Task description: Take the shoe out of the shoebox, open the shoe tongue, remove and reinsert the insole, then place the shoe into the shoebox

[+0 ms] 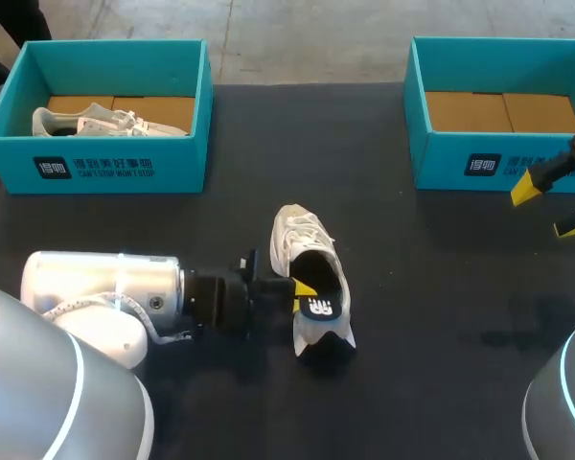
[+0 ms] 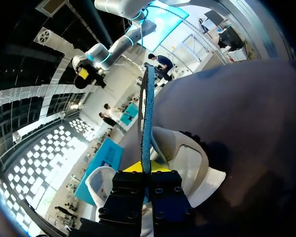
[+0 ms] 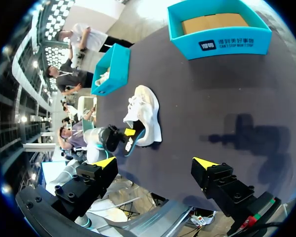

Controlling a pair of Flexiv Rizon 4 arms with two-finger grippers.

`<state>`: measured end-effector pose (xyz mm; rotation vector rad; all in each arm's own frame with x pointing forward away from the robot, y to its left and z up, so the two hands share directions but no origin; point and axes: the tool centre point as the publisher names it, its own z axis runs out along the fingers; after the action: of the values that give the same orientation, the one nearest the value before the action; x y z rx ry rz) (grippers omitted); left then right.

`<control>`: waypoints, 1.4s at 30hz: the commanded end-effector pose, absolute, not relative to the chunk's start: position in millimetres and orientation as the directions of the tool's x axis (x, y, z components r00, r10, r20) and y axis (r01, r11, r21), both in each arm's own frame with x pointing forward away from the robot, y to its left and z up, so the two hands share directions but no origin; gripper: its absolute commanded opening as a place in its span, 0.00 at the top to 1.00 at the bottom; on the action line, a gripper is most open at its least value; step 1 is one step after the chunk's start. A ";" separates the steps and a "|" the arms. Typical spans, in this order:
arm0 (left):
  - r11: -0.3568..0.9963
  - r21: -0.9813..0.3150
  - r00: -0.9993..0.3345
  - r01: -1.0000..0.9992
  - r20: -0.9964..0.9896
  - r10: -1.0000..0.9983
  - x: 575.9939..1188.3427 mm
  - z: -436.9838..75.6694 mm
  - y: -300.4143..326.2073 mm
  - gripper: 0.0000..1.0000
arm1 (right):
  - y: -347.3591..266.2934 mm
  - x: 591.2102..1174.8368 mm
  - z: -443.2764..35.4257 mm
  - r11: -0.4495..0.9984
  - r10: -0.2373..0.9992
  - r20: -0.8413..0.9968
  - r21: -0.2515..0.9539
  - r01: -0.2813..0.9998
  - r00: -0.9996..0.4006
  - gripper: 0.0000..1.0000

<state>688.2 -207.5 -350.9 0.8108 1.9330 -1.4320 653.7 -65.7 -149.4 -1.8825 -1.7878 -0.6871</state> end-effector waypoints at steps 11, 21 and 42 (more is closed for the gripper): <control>0.282 -0.583 -0.633 0.762 -0.762 0.136 705.8 -359.6 -219.0 1.00 | -65.2 653.6 -150.0 -0.058 0.775 0.631 0.013 0.998 0.037 0.00; 0.258 -0.591 -0.634 0.764 -0.761 0.135 692.8 -346.5 -214.6 0.50 | -65.2 653.6 -150.0 -0.058 0.775 0.631 0.013 0.998 0.037 0.00; 0.202 -0.591 -0.621 0.781 -0.769 0.151 667.8 -326.7 -216.6 1.00 | -65.2 653.6 -150.0 -0.058 0.775 0.631 0.013 0.998 0.037 0.00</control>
<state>669.4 -216.9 -326.1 0.8652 1.9143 -1.4496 653.6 -65.7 -149.4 -1.8826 -1.7878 -0.6870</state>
